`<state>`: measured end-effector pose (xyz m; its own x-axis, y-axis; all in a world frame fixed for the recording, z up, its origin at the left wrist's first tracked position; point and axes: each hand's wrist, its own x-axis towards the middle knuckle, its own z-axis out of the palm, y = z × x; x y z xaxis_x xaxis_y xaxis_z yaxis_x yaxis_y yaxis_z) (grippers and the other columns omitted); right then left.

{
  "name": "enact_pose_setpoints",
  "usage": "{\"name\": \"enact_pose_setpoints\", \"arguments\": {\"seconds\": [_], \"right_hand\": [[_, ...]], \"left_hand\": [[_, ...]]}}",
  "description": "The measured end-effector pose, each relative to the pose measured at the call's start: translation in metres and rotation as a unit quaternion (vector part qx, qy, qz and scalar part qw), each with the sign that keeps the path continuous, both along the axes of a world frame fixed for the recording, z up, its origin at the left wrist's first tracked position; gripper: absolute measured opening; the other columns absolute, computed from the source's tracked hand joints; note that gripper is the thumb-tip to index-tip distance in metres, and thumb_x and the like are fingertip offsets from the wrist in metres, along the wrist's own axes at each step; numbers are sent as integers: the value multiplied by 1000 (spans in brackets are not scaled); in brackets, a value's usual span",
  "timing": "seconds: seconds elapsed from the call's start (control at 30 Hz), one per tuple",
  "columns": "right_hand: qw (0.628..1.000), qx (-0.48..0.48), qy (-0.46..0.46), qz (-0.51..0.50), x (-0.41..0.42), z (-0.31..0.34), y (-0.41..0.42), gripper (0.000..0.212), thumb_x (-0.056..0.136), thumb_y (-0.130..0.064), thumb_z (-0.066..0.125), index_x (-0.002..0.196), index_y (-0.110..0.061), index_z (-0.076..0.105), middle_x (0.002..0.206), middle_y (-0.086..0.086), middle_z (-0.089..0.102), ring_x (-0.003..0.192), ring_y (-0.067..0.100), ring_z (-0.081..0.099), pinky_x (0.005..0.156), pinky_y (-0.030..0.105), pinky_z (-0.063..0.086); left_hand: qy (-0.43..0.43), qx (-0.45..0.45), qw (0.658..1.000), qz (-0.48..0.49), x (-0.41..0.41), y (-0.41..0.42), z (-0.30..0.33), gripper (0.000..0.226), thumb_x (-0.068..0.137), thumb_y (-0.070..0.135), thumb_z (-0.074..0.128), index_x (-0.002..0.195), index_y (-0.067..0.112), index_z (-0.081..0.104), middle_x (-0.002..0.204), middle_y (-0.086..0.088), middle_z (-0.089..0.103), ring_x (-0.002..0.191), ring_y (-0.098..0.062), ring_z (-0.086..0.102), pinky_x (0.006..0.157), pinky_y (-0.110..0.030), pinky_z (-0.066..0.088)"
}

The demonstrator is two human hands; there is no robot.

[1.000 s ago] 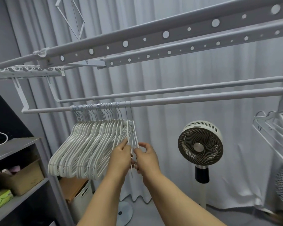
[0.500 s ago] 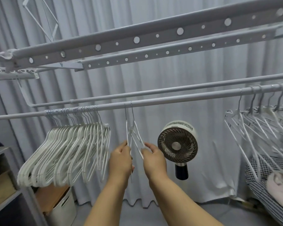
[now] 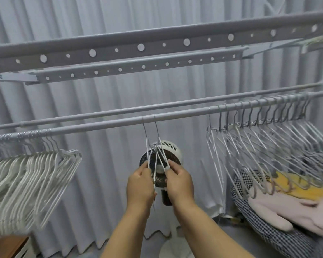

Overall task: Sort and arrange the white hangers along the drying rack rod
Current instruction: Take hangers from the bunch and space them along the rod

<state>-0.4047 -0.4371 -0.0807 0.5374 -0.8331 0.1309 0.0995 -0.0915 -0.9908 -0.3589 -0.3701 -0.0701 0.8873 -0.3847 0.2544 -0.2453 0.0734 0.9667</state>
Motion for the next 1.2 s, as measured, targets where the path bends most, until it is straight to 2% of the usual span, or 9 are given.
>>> {"name": "enact_pose_setpoints", "arguments": {"seconds": [0.2,0.37,0.5,0.63,0.73,0.87,1.03,1.13,1.2], "right_hand": [[999,-7,-2,-37,-32,2,-37,27,92,-18,50,110,-24,69,96,-7,70,89,15,64,81,31,51],[999,4,-17,-47,-52,5,-57,24,95,-18,49,109,-27,67,86,-13,65,78,9,60,67,22,43],[998,8,-24,-49,-62,9,-66,30,95,-13,46,115,-26,65,77,-23,56,71,-2,55,61,17,41],[998,2,-29,-60,-69,9,-75,28,95,-11,47,117,-14,65,73,-23,53,69,-2,52,61,19,41],[997,0,-29,-65,-71,11,-80,32,96,-11,46,124,-12,61,90,-14,64,72,-1,53,68,21,43],[998,-3,-15,-68,-72,11,-86,42,96,-13,44,137,-15,51,129,-3,59,103,10,53,88,23,38],[997,-6,-10,-77,-73,7,-94,41,96,-15,45,137,-17,52,134,-2,57,117,19,55,101,35,44],[997,-1,-9,-73,-70,4,-99,38,95,-17,46,131,-26,56,116,-4,65,108,21,59,99,37,46],[998,-2,-11,-69,-69,1,-102,37,95,-17,47,130,-26,57,100,-7,59,93,15,52,95,35,44]], "left_hand": [[20,-3,999,-43,-29,-37,4,39,93,6,37,77,20,70,39,12,47,35,-5,38,45,-25,31],[31,1,998,-55,-40,-59,5,37,90,7,39,82,19,73,44,11,49,51,-17,42,46,-22,36],[22,11,996,-80,-49,-68,8,50,88,4,36,55,26,66,43,10,45,55,-19,37,48,-22,36],[27,12,995,-93,-57,-77,13,43,91,5,35,78,23,72,42,10,44,53,-17,37,46,-23,38],[25,16,994,-107,-61,-84,14,42,93,5,35,84,21,72,40,11,42,49,-14,36,44,-21,37],[24,18,993,-115,-61,-92,14,40,92,3,33,91,15,71,47,5,44,51,-14,37,35,-17,34],[8,25,993,-113,-61,-99,10,42,93,4,34,110,14,71,53,3,48,54,-14,39,34,-16,34],[-8,38,993,-112,-58,-105,6,43,94,8,35,122,14,66,98,-28,64,72,-34,56,30,-22,36],[-13,44,993,-108,-56,-108,2,43,93,11,35,125,13,64,128,-34,51,104,-54,53,33,-40,39]]}}
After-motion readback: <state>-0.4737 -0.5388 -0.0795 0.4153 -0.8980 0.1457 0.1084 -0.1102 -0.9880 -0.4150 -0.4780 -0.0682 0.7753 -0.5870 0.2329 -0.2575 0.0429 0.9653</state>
